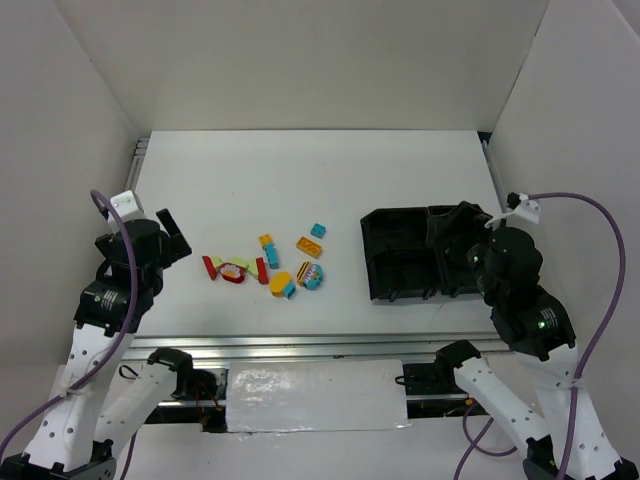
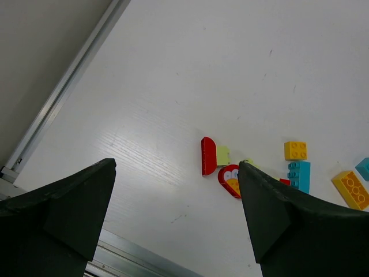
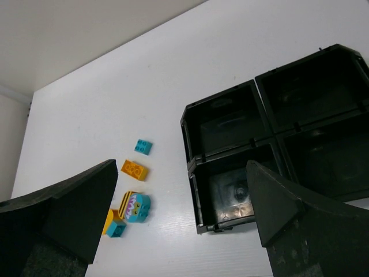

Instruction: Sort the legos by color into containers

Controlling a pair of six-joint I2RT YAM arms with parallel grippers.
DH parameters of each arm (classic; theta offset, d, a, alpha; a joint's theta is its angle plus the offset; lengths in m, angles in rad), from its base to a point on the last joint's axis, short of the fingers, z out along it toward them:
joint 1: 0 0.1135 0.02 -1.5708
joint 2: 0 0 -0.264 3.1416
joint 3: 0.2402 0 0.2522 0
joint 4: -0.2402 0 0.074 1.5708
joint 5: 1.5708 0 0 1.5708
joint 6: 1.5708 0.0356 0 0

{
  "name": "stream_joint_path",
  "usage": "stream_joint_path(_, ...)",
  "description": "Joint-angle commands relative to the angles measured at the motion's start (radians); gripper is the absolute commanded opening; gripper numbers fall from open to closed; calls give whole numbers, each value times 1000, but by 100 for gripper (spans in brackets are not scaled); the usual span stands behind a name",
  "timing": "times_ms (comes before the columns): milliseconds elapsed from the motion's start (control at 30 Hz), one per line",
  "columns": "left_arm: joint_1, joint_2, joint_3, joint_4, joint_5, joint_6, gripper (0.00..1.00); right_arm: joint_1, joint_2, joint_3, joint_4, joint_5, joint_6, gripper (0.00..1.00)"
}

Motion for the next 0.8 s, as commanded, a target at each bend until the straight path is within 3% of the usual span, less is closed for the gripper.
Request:
stream_joint_path(0, 1, -11, 17, 20, -20, -10, 100, 12, 16, 8, -3, 76, 20, 100)
stream_joint_path(167, 3, -21, 14, 23, -26, -14, 99, 14, 17, 4, 41, 70, 50, 100)
stream_joint_path(233, 3, -31, 12, 26, -13, -16, 99, 12, -8, -31, 90, -12, 52, 100)
stream_joint_path(367, 3, -38, 2, 44, 40, -16, 99, 14, -5, -116, 348, -288, 70, 100)
stream_joint_path(467, 11, -44, -6, 50, 55, -11, 100, 86, 179, -53, 337, -309, 127, 100)
stream_joint_path(567, 17, -47, -9, 53, 58, -10, 100, 213, 370, 11, 343, -137, 210, 100)
stream_joint_path(767, 23, -40, -12, 60, 92, 2, 99, 324, 879, 338, 215, 8, 293, 100)
